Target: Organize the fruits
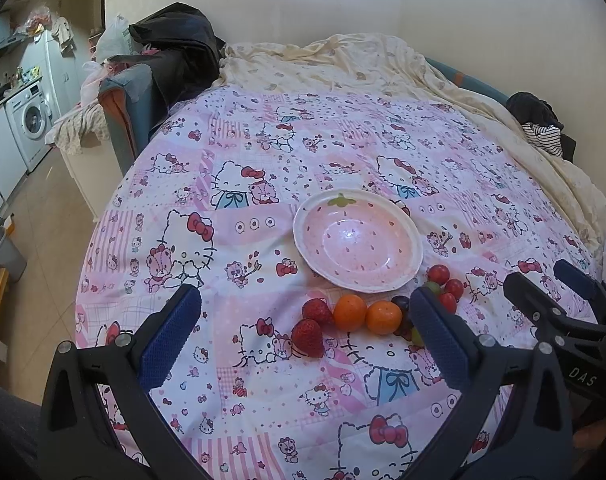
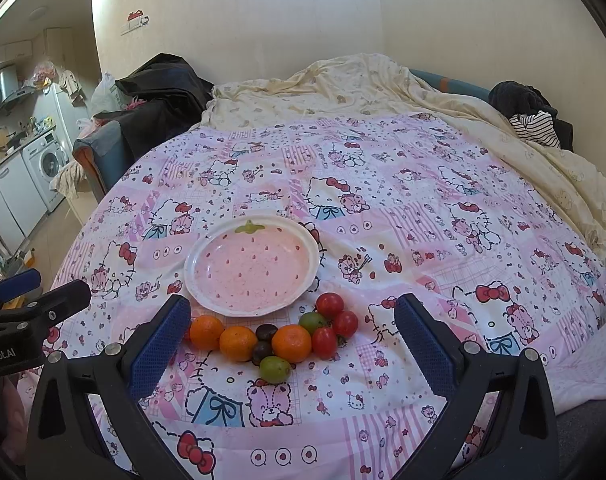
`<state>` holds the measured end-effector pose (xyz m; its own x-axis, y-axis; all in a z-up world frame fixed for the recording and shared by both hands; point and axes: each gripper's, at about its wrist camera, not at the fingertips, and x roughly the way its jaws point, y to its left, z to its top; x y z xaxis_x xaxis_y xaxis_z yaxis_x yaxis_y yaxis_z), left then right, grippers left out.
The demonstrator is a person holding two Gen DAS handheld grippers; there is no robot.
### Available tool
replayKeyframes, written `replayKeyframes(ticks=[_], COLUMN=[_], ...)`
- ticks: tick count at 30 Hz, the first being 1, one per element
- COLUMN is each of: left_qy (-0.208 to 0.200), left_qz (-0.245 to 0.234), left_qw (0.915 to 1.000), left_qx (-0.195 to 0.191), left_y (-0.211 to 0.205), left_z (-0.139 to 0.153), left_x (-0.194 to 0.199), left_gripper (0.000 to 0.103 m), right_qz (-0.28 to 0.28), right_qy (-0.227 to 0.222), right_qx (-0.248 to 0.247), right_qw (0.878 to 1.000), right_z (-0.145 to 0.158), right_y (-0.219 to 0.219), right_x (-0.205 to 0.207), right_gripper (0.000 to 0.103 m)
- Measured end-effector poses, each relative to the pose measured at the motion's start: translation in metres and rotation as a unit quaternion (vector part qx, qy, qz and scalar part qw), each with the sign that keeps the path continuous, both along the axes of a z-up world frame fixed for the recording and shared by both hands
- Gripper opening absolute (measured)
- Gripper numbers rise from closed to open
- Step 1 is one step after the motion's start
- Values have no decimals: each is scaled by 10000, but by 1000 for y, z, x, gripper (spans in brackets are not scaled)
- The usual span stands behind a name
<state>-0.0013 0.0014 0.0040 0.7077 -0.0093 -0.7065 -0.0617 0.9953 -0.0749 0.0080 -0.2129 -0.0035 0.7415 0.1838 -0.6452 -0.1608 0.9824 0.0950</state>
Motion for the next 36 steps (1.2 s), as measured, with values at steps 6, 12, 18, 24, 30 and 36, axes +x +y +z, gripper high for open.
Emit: replayKeyframes(ticks=[6,12,18,24,30,36], left_qy=[0,1,-3,1,6,-2], left_qz=[3,-2,-7,6,6,15], left_qw=[10000,10000,10000,10000,10000,10000], left_qx=[0,-3,4,-15,-20,-25], left_y=[1,1,1,2,4,4], left_z=[-1,-1,-1,-2,-3,-2], left_x=[0,1,1,0,0,0], left_gripper=[103,103,103,103,103,103], right_qz=[-3,-1,-2,-1,-1,-5], right_qy=[-2,2,-1,0,0,-9], right_qx=[-7,-4,-5,-3,33,34], right_qw=[10000,10000,10000,10000,10000,10000], right_z=[0,0,0,0,0,1], right_y=[0,0,-1,-1,-2,-2], right_x=[0,0,0,0,2,1], right_gripper=[103,103,103,103,103,103])
